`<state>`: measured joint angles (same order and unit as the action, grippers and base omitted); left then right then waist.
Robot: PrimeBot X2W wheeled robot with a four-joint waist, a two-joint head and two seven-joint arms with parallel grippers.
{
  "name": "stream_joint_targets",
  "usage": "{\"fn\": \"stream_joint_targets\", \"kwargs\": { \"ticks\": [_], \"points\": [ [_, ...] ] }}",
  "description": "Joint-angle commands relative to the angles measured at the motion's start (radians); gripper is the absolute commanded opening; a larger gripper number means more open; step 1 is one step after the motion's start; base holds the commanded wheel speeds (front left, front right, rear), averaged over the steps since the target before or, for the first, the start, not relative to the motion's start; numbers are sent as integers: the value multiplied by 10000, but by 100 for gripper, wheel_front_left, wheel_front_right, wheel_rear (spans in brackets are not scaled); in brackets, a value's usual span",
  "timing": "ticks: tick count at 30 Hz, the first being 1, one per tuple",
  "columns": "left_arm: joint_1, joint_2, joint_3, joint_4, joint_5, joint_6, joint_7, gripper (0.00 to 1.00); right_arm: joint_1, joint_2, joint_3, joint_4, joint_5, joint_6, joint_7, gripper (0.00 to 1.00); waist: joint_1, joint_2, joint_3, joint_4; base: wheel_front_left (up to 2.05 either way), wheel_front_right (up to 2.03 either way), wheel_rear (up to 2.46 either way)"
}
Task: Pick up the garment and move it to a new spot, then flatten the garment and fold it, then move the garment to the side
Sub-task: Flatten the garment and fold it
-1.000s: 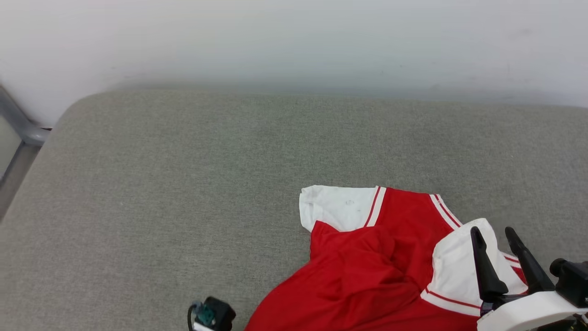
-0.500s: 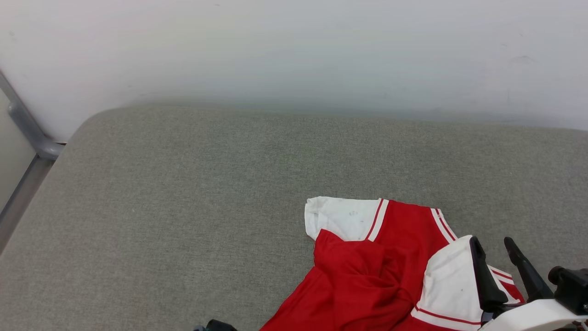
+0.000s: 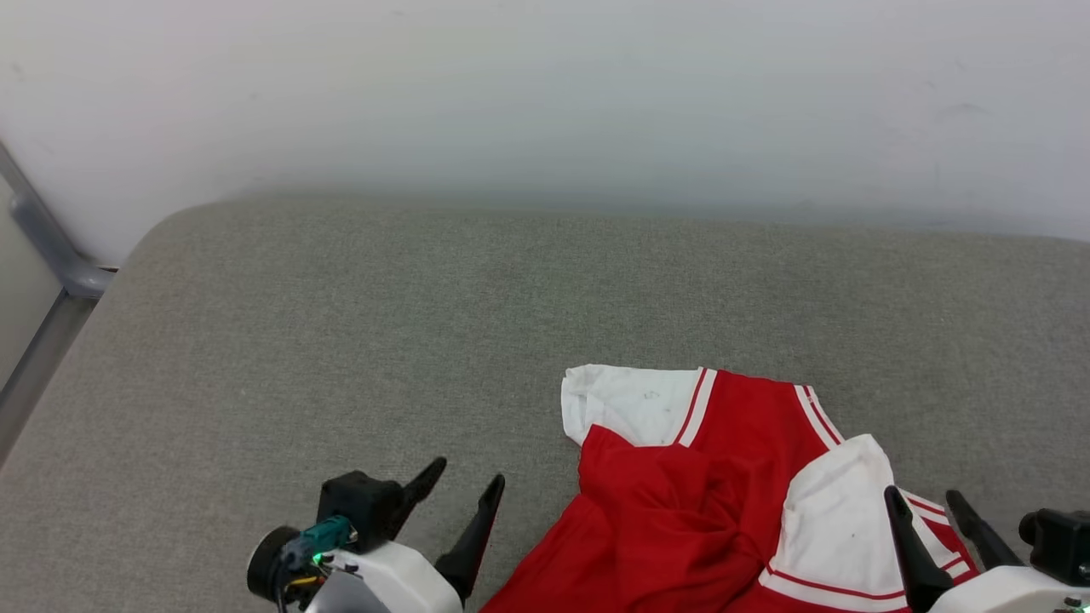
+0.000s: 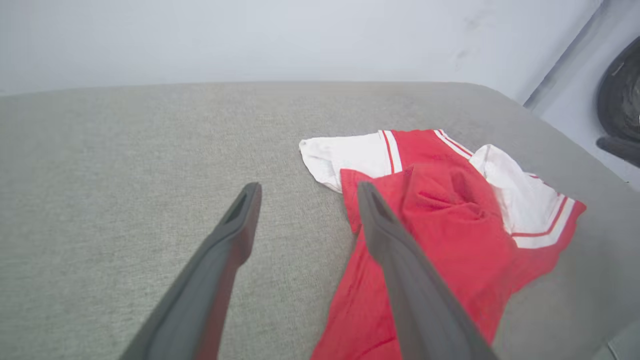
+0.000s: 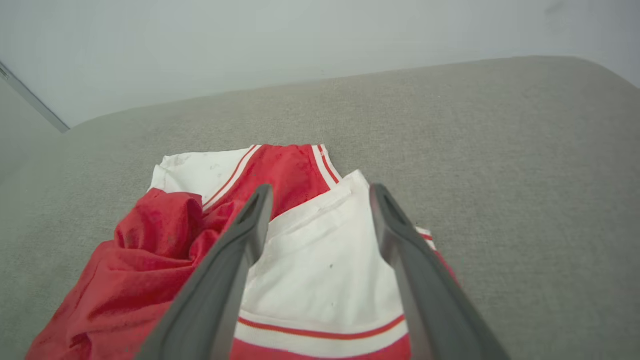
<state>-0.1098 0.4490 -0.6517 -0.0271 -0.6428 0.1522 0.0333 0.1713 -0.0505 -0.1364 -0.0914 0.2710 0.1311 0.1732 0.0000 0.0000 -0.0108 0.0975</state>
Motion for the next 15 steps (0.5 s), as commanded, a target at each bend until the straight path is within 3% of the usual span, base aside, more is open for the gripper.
{"fn": "stream_joint_targets", "kwargs": {
  "ticks": [1,7,15],
  "points": [
    [-133,-65,112,-11,138,10,-353,100,132,5,-58,21,-81,-7,224,100,0,0,30,24,0,0,0],
    [-451,-139,748,109,491,219,-1908,100,33,6,123,-99,-372,-7,2158,100,0,0,258,179,0,0,0],
    [-523,103,1491,-59,565,487,-2587,100,-602,-45,860,-127,-549,-7,4066,100,0,0,645,517,0,0,0]
  ]
}}
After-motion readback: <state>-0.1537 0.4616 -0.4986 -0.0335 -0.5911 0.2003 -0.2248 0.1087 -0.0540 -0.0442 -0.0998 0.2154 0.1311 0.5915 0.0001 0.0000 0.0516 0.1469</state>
